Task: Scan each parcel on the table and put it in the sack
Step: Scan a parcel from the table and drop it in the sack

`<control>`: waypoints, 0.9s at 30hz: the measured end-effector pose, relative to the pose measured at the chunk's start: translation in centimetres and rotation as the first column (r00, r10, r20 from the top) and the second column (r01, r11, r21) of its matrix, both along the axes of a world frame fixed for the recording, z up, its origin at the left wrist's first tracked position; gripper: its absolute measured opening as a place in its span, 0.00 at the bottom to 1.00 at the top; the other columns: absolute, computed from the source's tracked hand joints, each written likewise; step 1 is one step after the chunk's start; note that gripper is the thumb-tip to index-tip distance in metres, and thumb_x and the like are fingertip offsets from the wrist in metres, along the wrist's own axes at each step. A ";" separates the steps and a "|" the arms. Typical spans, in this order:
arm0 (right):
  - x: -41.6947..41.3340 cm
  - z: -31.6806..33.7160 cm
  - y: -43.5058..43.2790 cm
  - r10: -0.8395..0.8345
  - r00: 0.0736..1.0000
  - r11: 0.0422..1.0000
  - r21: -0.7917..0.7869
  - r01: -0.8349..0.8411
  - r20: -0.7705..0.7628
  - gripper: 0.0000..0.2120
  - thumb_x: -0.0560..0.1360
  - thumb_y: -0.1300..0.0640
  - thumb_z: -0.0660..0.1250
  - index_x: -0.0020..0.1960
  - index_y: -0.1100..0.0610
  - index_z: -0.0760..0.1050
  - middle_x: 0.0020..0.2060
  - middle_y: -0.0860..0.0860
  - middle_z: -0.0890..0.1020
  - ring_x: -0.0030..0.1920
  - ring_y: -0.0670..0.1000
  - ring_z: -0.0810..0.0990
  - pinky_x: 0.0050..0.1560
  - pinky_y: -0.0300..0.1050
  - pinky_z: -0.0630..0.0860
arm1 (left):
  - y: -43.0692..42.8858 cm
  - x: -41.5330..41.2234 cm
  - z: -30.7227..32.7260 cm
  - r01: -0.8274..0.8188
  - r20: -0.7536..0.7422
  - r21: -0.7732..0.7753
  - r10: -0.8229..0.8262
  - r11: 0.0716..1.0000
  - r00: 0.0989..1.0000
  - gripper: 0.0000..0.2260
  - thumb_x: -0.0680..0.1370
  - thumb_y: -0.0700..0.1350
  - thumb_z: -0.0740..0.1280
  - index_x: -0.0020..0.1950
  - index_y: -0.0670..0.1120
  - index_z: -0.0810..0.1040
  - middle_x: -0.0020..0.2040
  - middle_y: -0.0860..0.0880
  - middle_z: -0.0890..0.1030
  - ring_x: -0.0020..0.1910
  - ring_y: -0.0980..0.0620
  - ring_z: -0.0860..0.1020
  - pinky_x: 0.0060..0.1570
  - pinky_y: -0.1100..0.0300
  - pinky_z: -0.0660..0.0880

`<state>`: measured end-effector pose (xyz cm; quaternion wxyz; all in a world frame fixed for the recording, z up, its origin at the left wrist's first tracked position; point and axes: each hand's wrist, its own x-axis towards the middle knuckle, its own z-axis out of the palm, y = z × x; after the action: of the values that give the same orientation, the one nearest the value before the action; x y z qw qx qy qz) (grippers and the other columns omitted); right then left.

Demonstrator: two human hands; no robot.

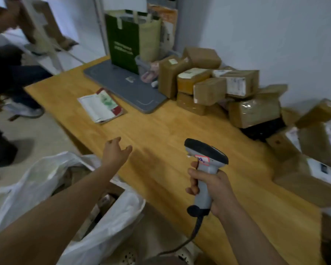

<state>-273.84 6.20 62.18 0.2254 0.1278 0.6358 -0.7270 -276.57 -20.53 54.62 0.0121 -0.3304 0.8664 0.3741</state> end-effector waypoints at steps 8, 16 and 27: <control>-1.3 0.1 13.5 -0.587 0.810 0.793 -0.215 0.571 -0.014 0.05 0.73 0.68 0.68 0.47 0.63 0.75 0.28 0.57 0.75 0.24 0.51 0.73 0.33 0.48 0.78 | 24.6 -10.2 4.4 0.713 -0.199 -0.112 -0.719 0.692 0.666 0.27 0.77 0.49 0.69 0.74 0.44 0.67 0.71 0.44 0.69 0.66 0.46 0.71 0.60 0.59 0.68; 0.1 -2.1 21.6 -0.793 0.604 0.578 -0.209 0.789 0.083 0.06 0.73 0.71 0.67 0.49 0.64 0.76 0.25 0.57 0.75 0.24 0.53 0.72 0.30 0.46 0.76 | 44.7 -14.5 4.9 0.959 0.038 -0.234 -0.984 0.160 0.173 0.50 0.68 0.52 0.78 0.79 0.40 0.50 0.78 0.43 0.55 0.77 0.45 0.53 0.72 0.59 0.53; -0.4 -4.3 23.2 -0.794 0.590 0.565 -0.181 0.805 0.144 0.07 0.73 0.70 0.67 0.51 0.64 0.75 0.25 0.57 0.76 0.24 0.53 0.73 0.34 0.48 0.78 | 43.1 -16.6 3.2 0.958 0.348 -0.282 -0.926 0.045 0.146 0.52 0.70 0.56 0.75 0.79 0.54 0.39 0.70 0.41 0.60 0.69 0.40 0.61 0.65 0.50 0.64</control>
<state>-274.21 29.44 57.89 -0.0999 0.3915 0.4165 -0.8144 -293.13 22.53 57.80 0.2084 0.3108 0.9258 0.0536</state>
